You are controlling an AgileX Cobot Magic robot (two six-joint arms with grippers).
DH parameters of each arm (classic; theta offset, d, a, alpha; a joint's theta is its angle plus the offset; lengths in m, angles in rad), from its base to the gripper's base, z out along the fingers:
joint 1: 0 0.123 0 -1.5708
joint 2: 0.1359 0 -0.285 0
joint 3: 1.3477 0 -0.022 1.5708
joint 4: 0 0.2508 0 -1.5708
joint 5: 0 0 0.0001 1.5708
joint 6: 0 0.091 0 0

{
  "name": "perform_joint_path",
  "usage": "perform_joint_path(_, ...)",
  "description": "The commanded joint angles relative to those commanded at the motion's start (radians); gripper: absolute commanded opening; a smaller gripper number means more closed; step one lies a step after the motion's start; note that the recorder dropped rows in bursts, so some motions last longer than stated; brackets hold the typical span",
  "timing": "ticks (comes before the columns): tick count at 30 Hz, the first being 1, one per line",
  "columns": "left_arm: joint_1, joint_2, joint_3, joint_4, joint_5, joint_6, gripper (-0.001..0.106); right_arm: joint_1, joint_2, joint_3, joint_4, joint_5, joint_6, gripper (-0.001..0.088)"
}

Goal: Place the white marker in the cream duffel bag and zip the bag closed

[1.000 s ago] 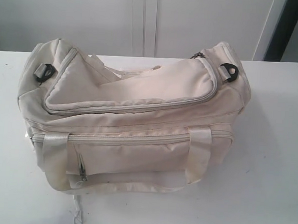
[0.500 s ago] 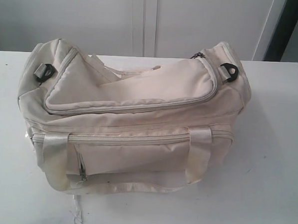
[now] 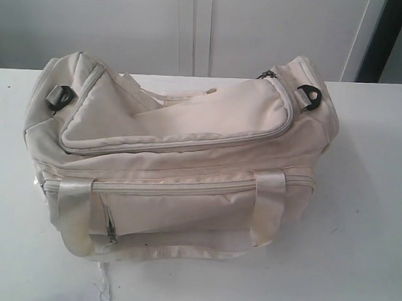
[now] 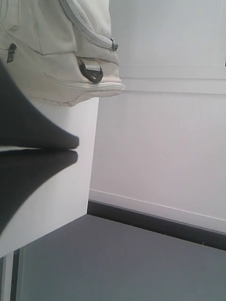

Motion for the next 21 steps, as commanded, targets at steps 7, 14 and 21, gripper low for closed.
perform_joint_path(7,0.000,0.000,0.000,0.064,0.001,0.028,0.000,0.000,0.000,0.000,0.000,0.000,0.000,0.0007)
perform_joint_path(14,0.004,0.000,0.004,0.254,0.023,-0.323,0.000,0.000,0.000,0.000,0.000,0.000,0.000,0.0007)
perform_joint_path(21,0.004,0.000,0.086,0.266,-0.024,-0.321,0.000,0.000,0.000,0.000,0.000,0.000,0.000,0.0007)
